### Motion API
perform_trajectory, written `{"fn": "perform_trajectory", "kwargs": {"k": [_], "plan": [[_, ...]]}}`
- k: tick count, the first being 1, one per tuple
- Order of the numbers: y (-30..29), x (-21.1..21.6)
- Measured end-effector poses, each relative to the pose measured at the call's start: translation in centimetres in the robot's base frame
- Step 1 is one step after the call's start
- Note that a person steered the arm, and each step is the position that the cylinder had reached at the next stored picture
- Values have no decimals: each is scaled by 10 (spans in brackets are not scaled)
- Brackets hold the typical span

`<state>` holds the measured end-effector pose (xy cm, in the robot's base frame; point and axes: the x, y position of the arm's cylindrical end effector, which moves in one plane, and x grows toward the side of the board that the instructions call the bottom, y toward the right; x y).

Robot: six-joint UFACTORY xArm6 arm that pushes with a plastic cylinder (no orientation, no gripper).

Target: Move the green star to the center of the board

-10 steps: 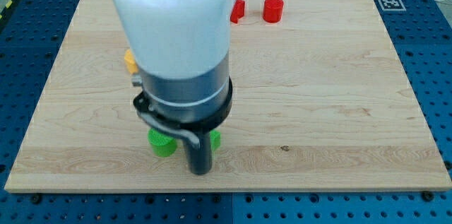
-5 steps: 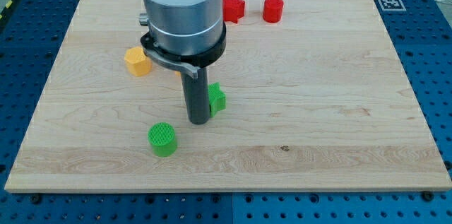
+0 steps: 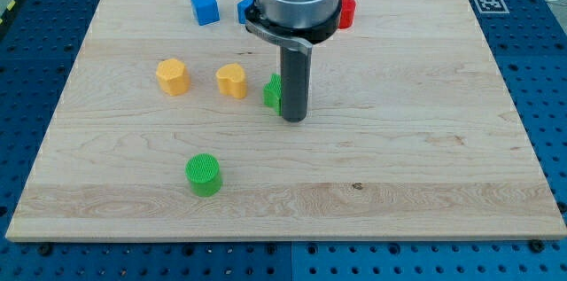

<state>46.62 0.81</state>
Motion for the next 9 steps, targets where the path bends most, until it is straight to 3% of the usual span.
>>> {"fn": "perform_trajectory", "kwargs": {"k": [1,2,9], "plan": [[0,-3],[-1,20],[5,-22]]}}
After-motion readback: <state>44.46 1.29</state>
